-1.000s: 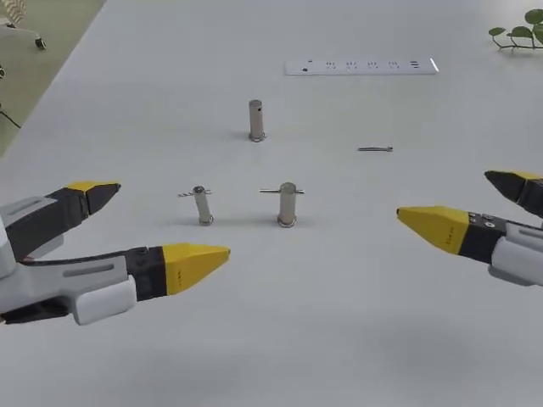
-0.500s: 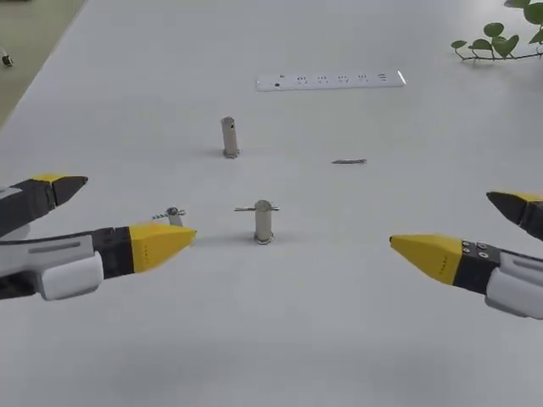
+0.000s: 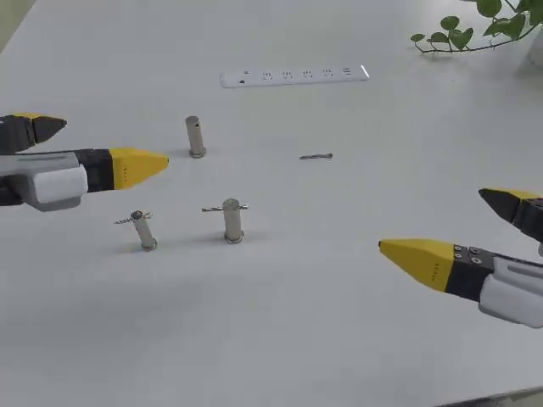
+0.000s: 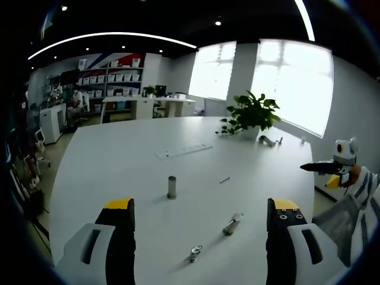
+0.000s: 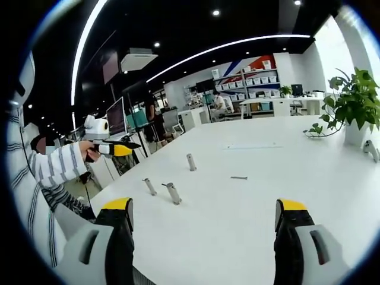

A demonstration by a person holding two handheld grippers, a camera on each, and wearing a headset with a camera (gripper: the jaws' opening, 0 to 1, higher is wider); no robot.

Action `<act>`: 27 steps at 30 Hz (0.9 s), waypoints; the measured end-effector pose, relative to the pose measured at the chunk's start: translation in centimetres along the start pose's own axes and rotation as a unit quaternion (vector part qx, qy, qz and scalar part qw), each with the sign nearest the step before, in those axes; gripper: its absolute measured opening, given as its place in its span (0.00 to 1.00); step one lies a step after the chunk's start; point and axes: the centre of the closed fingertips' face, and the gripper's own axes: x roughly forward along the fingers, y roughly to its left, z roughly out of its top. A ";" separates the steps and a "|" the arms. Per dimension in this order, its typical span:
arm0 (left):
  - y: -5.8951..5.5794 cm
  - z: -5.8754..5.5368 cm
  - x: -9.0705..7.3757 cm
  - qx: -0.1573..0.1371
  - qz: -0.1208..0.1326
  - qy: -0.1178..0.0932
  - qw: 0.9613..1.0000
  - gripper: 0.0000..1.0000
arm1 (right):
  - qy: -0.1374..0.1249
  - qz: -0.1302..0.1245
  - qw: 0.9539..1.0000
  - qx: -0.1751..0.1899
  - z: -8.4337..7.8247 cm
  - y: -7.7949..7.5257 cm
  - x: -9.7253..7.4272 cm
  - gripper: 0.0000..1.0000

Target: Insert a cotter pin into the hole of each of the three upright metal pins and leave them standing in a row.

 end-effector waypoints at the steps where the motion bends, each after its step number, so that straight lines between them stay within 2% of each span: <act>1: 0.3 0.5 0.5 0.005 0.000 0.000 1.000 0.89 | 0.000 -0.003 1.000 0.000 -0.1 -0.1 -0.1 0.98; 4: 1.2 1.4 1.7 0.017 0.003 0.002 1.000 0.87 | 0.000 -0.007 1.000 0.003 -0.2 -0.1 -0.4 0.97; 5: 1.6 1.5 2.3 0.018 0.006 0.009 1.000 0.87 | -0.001 -0.009 1.000 0.004 -0.3 0.0 -0.5 0.97; 6: 1.9 1.4 2.7 0.020 0.011 0.017 1.000 0.87 | -0.001 -0.010 1.000 0.005 -0.3 0.0 -0.5 0.97; 9: 2.0 1.2 4.0 0.043 0.001 0.033 0.999 0.82 | 0.000 -0.014 1.000 0.008 -0.5 -0.1 -0.5 0.97; 12: 2.1 0.4 6.1 0.043 -0.016 0.043 0.998 0.74 | 0.001 -0.016 1.000 0.008 -0.5 -0.1 -0.5 0.96; 14: 2.4 -0.6 7.3 0.040 -0.018 0.064 0.997 0.72 | 0.002 -0.018 1.000 0.008 -0.6 -0.2 -0.5 0.96; 16: 2.3 -1.2 8.3 0.052 -0.026 0.073 0.996 0.68 | 0.002 -0.021 1.000 0.008 -0.5 -0.3 -0.5 0.96; 17: 1.6 -1.2 8.5 0.052 -0.032 0.071 0.996 0.66 | 0.002 -0.022 1.000 0.008 -0.5 -0.3 -0.5 0.96; 19: 1.6 -1.3 9.5 0.022 -0.045 0.058 0.997 0.60 | 0.000 -0.024 1.000 0.011 -0.5 -0.4 -0.5 0.96; 22: 2.1 -1.4 10.4 0.020 -0.039 0.056 0.997 0.54 | 0.002 -0.030 0.999 0.014 -0.6 -0.6 -0.5 0.95; 25: 3.1 -1.3 11.1 -0.004 -0.040 0.045 0.998 0.50 | 0.003 -0.035 0.999 0.017 -0.7 -0.8 -0.6 0.95; 27: 3.5 -1.4 11.3 -0.009 -0.040 0.044 0.998 0.48 | 0.001 -0.039 0.999 0.018 -0.7 -0.9 -0.7 0.95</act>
